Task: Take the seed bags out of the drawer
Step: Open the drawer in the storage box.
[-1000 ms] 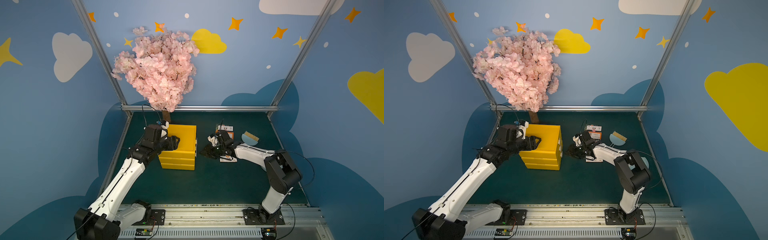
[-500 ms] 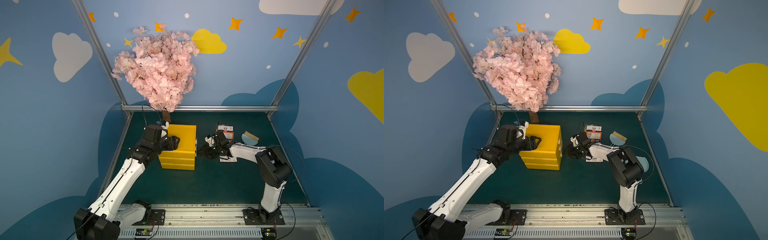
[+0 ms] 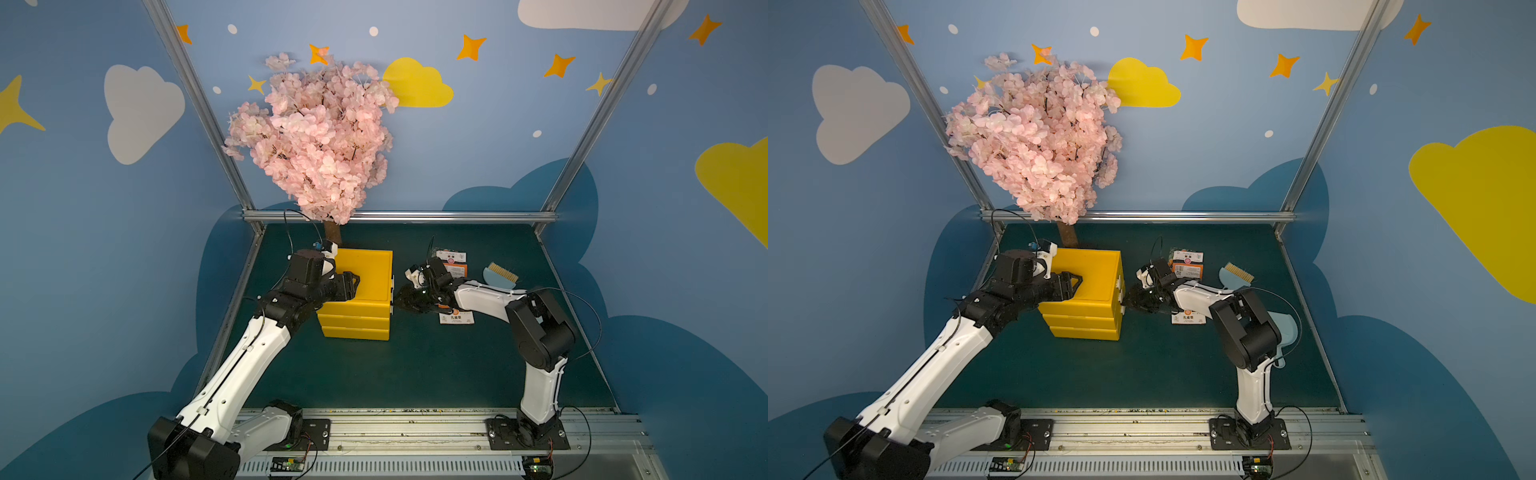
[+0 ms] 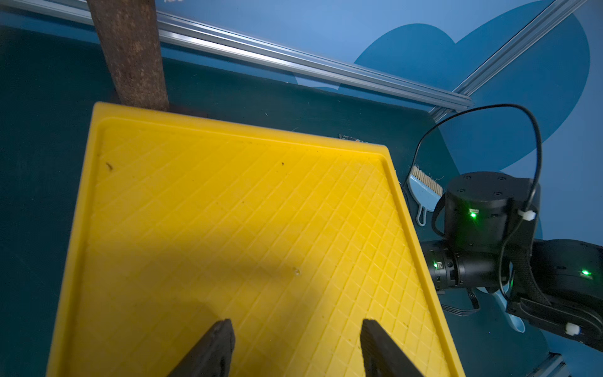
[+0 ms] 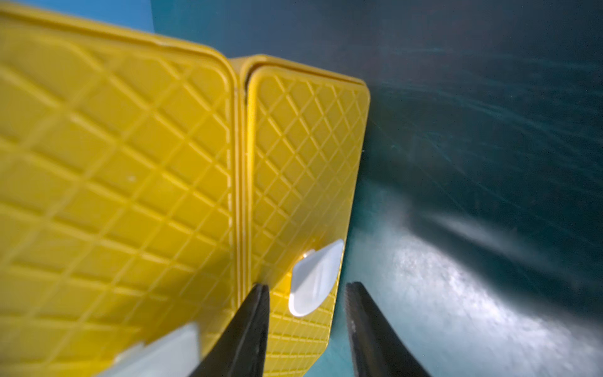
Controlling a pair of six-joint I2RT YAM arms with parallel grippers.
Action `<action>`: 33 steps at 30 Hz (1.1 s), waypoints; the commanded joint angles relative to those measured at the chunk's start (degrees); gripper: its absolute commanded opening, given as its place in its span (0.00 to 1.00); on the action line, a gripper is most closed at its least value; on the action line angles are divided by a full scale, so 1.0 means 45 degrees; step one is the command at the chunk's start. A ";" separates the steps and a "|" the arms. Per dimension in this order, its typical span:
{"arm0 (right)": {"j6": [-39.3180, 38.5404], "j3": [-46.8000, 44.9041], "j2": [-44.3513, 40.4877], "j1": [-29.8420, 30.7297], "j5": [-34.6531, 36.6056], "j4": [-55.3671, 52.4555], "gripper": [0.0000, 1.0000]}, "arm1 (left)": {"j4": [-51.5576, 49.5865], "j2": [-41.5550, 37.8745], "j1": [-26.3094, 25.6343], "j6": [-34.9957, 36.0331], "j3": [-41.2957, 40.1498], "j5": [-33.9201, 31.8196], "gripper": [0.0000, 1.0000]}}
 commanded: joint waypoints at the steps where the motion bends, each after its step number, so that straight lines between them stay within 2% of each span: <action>1: -0.0268 0.0528 0.0345 0.0197 0.0127 -0.0489 0.40 | -0.3166 0.0531 -0.0126 -0.0426 -0.0928 0.0282 0.67; 8: -0.0569 0.0907 0.0591 0.0339 0.0686 -0.1265 0.32 | -0.3176 0.0525 -0.0116 -0.0430 -0.0908 0.0243 0.67; 18: -0.1028 0.1073 0.0145 0.0339 0.1297 -0.2253 0.00 | -0.3173 0.0521 -0.0131 -0.0449 -0.0879 0.0243 0.67; 33: -0.2281 0.1448 -0.1326 -0.0349 0.2481 -0.5047 0.00 | -0.3110 0.0511 -0.0132 -0.0477 -0.0903 0.0221 0.67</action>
